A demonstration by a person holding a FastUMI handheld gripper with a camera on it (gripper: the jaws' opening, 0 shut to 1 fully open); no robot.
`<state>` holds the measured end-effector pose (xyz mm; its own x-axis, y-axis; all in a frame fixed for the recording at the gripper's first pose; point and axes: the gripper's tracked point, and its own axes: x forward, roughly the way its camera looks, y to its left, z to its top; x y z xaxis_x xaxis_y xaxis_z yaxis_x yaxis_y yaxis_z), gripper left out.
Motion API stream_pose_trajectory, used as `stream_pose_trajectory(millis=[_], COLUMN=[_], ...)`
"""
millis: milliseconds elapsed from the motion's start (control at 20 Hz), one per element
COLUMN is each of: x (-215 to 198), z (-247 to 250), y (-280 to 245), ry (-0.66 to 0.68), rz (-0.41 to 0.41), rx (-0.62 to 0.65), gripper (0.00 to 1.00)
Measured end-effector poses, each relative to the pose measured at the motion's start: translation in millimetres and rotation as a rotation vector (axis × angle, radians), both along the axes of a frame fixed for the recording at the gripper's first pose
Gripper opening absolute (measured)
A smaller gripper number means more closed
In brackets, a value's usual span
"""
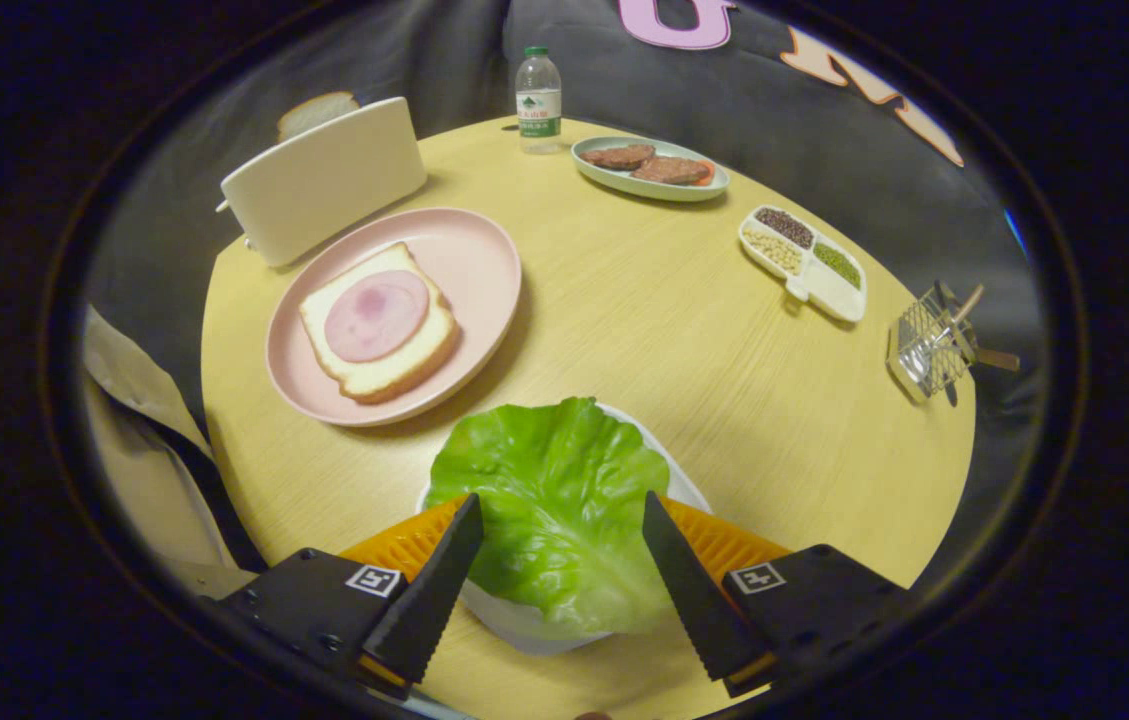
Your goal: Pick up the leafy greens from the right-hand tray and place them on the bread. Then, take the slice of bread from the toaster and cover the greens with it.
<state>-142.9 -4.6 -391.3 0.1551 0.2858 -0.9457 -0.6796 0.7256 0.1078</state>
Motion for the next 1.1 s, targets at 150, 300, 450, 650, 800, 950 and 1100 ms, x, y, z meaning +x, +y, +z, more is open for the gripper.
stream_pose_trajectory(millis=[150,300,450,650,800,950,1100], x=[-3.7,-4.7,-6.3,-7.1,-4.7,-3.3,-5.4], z=[-4.7,-2.7,-2.8,-1.0,-4.0,-1.5,3.4], y=[1.9,0.5,1.2,2.4,2.2,4.1,5.0], ry=[0.038,0.049,0.059,0.062,0.052,0.031,0.008], rz=[-0.004,-0.014,-0.024,-0.050,-0.067,-0.082,-0.078], rx=[-0.003,-0.014,-0.029,-0.042,-0.048,-0.045,-0.044], gripper=[0.99,0.95,0.91,0.62,0.35,0.12,0.04])
